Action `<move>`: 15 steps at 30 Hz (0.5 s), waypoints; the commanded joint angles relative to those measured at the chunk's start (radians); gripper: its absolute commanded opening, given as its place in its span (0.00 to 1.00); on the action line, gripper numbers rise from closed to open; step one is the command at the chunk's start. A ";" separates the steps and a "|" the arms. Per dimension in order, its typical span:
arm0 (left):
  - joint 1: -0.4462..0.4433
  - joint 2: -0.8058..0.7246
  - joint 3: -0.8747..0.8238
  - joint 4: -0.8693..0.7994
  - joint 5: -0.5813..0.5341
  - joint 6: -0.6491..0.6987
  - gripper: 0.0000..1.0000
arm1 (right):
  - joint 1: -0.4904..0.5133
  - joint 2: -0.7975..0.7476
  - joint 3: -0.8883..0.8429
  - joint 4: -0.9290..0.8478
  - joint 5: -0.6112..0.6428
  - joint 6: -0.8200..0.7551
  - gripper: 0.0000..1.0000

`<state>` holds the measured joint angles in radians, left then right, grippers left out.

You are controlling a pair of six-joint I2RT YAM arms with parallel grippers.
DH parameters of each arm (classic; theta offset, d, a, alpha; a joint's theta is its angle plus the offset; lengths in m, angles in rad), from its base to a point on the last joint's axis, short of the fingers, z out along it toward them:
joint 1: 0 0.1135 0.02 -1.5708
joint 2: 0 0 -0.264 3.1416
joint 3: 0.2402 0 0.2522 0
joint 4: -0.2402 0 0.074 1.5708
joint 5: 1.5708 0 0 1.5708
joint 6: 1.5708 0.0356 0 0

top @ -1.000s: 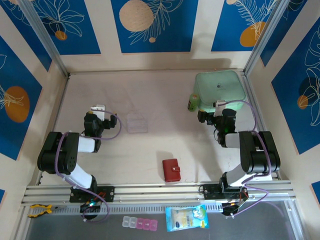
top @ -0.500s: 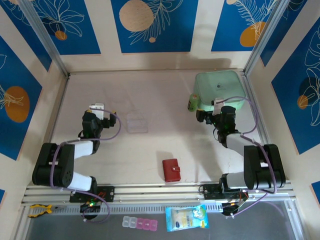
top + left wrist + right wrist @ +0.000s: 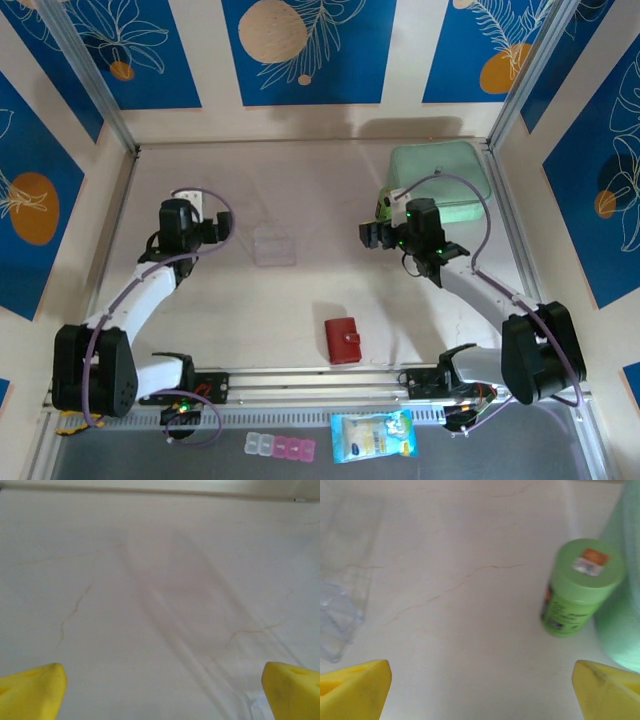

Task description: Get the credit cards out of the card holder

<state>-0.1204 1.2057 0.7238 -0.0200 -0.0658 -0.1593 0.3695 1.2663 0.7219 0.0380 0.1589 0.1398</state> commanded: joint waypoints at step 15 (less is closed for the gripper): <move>-0.002 -0.060 0.274 -0.625 0.149 0.053 1.00 | 0.320 0.389 0.425 -0.343 0.103 0.418 0.68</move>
<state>-0.1204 1.1687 0.9810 -0.5484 0.0784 -0.1612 0.6567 1.6199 1.0931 -0.2302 0.2337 0.4721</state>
